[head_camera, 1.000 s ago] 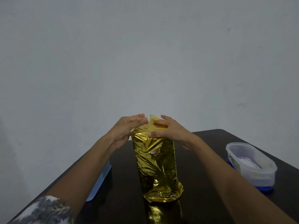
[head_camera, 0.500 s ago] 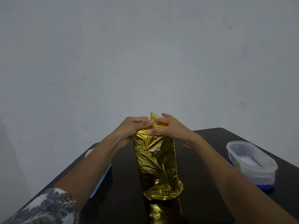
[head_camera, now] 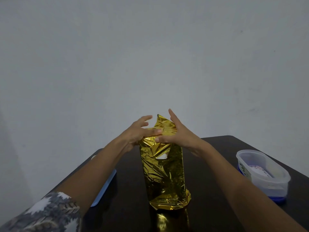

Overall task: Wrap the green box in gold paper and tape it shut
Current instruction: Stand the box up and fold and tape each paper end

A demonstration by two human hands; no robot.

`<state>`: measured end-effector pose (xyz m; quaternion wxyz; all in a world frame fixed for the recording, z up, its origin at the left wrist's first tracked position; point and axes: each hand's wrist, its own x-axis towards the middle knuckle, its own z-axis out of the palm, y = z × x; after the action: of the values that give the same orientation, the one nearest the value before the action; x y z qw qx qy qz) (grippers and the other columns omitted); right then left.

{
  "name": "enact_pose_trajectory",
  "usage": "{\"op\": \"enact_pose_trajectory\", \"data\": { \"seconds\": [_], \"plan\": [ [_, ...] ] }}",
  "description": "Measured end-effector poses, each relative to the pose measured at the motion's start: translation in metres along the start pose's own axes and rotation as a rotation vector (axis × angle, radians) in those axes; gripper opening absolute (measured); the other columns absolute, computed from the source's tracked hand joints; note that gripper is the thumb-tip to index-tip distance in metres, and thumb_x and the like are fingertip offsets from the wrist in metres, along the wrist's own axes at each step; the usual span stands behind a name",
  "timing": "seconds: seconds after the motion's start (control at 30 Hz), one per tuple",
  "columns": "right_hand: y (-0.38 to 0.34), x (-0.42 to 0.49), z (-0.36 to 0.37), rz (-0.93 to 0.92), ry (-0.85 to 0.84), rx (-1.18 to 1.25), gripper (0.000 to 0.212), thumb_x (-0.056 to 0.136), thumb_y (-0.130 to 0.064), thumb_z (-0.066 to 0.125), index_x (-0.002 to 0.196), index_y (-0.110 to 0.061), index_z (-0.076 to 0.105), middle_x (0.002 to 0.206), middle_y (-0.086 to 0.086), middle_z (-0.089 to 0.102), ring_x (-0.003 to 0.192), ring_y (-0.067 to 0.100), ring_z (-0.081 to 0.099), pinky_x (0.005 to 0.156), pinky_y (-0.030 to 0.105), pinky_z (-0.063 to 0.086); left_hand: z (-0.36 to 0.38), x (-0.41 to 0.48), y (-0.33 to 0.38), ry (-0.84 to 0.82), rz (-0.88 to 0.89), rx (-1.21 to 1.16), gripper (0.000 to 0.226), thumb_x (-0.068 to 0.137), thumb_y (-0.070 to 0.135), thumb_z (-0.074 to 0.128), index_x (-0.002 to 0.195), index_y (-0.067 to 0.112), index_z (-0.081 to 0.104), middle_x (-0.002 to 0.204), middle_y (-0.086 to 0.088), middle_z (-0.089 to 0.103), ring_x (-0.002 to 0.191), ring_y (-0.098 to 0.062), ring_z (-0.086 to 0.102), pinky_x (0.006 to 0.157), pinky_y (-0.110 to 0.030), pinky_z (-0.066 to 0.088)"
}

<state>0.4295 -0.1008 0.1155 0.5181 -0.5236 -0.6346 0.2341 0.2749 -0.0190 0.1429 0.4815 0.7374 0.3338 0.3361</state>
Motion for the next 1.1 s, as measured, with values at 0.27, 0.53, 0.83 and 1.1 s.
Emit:
{"op": "enact_pose_trajectory", "data": {
  "seconds": [0.27, 0.53, 0.83, 1.1],
  "plan": [
    [-0.003, -0.001, 0.000, -0.004, 0.009, 0.005, 0.115, 0.075, -0.021, 0.076, 0.147, -0.037, -0.012, 0.158, -0.001, 0.007, 0.141, 0.019, 0.023, 0.102, 0.027, 0.034, 0.015, 0.012, 0.017, -0.022, -0.242, 0.100, 0.072, 0.066, 0.032, 0.083, 0.125, 0.004, 0.053, 0.104, -0.016, 0.069, 0.085, -0.030, 0.070, 0.080, -0.045, 0.057],
    [-0.005, -0.003, 0.000, 0.003, 0.014, -0.010, 0.117, 0.073, -0.029, 0.077, 0.146, -0.038, -0.014, 0.158, 0.001, 0.008, 0.141, 0.022, 0.024, 0.107, 0.033, 0.033, 0.012, 0.013, 0.022, -0.068, -0.208, 0.285, 0.073, 0.078, 0.075, 0.043, 0.117, 0.015, 0.058, 0.113, -0.012, 0.063, 0.101, -0.028, 0.062, 0.088, -0.043, 0.052],
    [0.045, -0.034, 0.016, 0.022, 0.028, 0.258, 0.148, 0.024, -0.083, 0.071, 0.145, -0.046, -0.007, 0.159, 0.002, 0.005, 0.143, 0.026, 0.017, 0.108, 0.041, 0.026, -0.030, -0.023, -0.055, -0.205, 0.172, -0.085, 0.116, 0.046, 0.081, 0.068, 0.145, 0.040, 0.024, 0.148, 0.016, 0.030, 0.136, -0.011, 0.033, 0.105, -0.040, 0.038],
    [0.054, -0.033, 0.021, 0.020, 0.121, 0.217, 0.132, 0.049, -0.040, 0.087, 0.147, -0.043, -0.001, 0.126, -0.011, 0.033, 0.122, 0.005, 0.034, 0.089, 0.020, 0.041, 0.007, -0.026, -0.006, -0.028, 0.515, 0.189, 0.022, 0.073, 0.014, 0.077, 0.094, 0.018, 0.072, 0.088, 0.005, 0.074, 0.084, 0.000, 0.066, 0.077, -0.020, 0.048]
  ]
}}
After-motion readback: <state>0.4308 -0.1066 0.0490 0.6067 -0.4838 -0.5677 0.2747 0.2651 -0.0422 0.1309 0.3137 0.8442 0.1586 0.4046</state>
